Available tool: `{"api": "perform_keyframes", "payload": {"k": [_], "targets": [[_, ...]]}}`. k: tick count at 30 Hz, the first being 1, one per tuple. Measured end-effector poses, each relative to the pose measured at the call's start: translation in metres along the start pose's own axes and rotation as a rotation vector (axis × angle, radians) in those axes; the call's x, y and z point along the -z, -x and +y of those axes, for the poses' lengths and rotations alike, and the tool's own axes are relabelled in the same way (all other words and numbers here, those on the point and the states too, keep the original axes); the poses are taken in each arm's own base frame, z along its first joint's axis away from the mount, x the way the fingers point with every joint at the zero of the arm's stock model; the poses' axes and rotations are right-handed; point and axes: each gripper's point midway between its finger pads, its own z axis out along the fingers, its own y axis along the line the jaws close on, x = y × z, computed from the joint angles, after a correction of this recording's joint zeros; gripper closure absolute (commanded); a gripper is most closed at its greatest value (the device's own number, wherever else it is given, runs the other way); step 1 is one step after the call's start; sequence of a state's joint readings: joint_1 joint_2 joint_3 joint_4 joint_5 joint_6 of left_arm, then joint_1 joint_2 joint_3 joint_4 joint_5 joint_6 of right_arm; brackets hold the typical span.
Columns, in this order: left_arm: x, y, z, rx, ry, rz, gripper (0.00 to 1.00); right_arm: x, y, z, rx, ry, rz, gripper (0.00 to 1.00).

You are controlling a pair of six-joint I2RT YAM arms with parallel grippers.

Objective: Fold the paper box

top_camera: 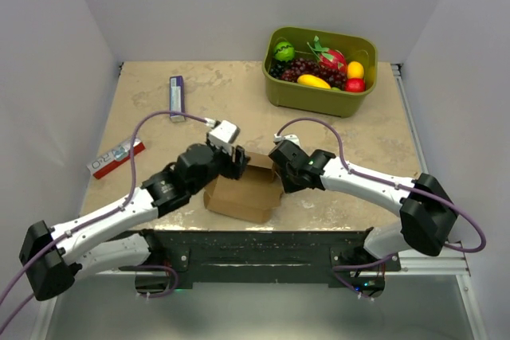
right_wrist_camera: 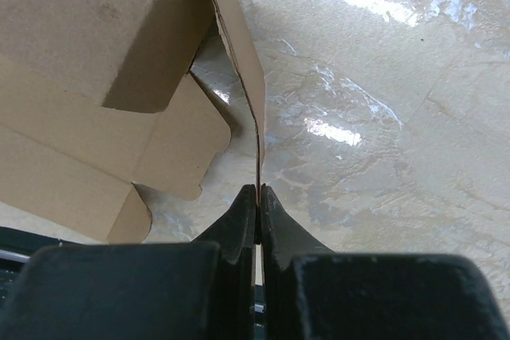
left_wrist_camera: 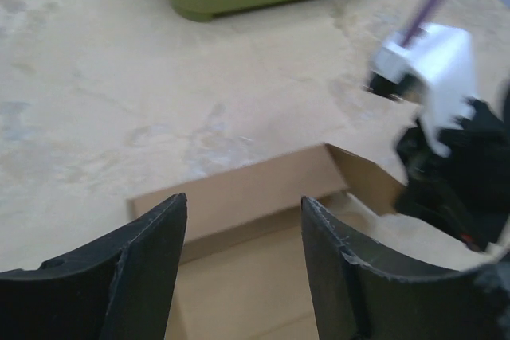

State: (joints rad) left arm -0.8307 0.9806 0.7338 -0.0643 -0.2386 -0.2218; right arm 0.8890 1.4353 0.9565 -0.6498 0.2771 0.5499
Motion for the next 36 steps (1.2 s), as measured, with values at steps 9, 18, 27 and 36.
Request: {"api": "perform_keyframes", "payload": {"k": [9, 18, 27, 36], "targets": [[-0.013, -0.116, -0.081, 0.097, -0.197, 0.179, 0.54, 0.000, 0.001, 0.002, -0.008, 0.010, -0.004, 1.00], [-0.028, -0.158, -0.111, 0.167, -0.285, 0.200, 0.57, 0.000, 0.001, 0.003, -0.014, 0.011, -0.004, 1.00], [-0.037, -0.176, -0.130, 0.193, -0.339, 0.188, 0.59, 0.000, 0.001, 0.004, -0.026, 0.013, -0.004, 1.00], [-0.037, -0.205, -0.129, 0.209, -0.341, 0.218, 0.64, 0.000, 0.001, 0.004, -0.025, 0.012, -0.001, 1.00]]}}
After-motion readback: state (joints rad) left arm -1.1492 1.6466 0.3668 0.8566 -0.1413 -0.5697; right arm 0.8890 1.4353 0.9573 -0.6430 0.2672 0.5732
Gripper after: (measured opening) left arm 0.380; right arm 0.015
